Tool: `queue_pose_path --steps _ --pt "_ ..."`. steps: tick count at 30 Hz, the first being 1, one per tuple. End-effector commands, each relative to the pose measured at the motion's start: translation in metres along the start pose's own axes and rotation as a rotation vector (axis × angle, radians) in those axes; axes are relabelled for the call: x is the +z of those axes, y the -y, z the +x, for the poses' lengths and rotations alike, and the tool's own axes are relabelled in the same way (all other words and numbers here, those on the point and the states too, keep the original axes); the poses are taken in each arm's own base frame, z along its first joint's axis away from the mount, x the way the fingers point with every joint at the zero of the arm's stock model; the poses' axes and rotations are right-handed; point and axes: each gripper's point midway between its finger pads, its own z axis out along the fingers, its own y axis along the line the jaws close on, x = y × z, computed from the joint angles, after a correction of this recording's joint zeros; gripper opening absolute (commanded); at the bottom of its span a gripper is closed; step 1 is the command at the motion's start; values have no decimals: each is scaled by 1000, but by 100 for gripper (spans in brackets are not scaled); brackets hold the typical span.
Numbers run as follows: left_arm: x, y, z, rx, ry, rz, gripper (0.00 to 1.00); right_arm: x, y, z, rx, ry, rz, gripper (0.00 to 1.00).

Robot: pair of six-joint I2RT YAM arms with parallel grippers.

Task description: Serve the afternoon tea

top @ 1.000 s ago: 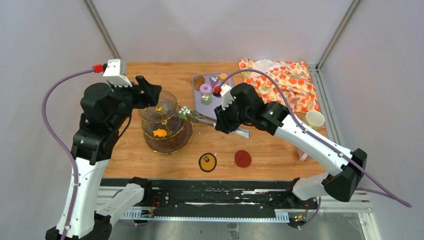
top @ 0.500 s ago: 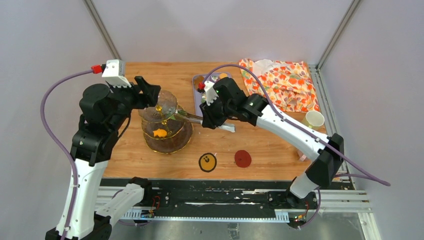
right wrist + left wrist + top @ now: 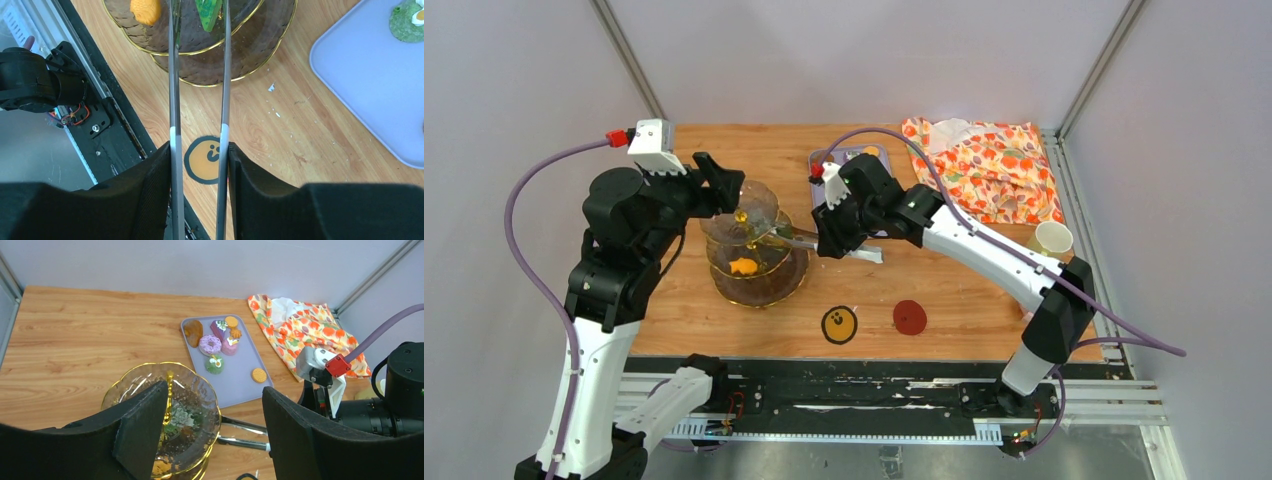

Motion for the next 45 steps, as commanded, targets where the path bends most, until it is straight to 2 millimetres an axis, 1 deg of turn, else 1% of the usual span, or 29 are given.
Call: queue_pose_path --steps 1,3,7,11,13,15,18,21,23,24,25,27,29,31,34,39,41,45 --pt "-2 2 -7 11 25 8 74 -16 -16 -24 -29 95 -30 43" --pt "-1 2 -6 10 22 8 74 -20 -16 -25 -32 101 -27 45" --pt "1 3 -5 7 18 13 74 -30 -14 -26 -39 123 -1 44" --pt "1 4 -5 4 18 14 74 -47 -6 -30 -48 164 66 41" --pt "2 4 -5 2 17 15 74 -56 3 -28 -47 179 109 39" --pt "2 4 -5 3 17 15 74 -71 17 -26 -34 201 170 38" --pt "2 4 -5 3 17 17 74 -92 51 -11 21 211 286 36" --pt "4 4 -4 3 13 19 74 -112 89 14 113 209 390 35" --pt "5 5 -4 2 12 24 74 -122 117 37 185 185 462 35" --pt "5 6 -3 -2 10 28 74 -125 128 50 212 164 493 35" --pt "6 7 -3 -4 9 34 74 -126 138 62 236 140 519 35" --pt "8 9 -2 -7 4 44 74 -125 151 83 267 93 553 34" --pt "11 10 -1 -10 -4 50 74 -121 160 98 279 49 579 35" --pt "12 12 0 -13 -10 59 74 -114 166 107 285 11 589 36" --pt "13 13 1 -18 -15 64 74 -104 172 109 290 -24 584 38" --pt "12 12 -1 -18 -8 59 74 -86 180 111 310 -73 574 44" --pt "12 12 0 -17 -10 59 74 -80 184 109 325 -79 576 45" --pt "13 13 0 -20 -12 60 74 -67 188 104 355 -78 561 45"
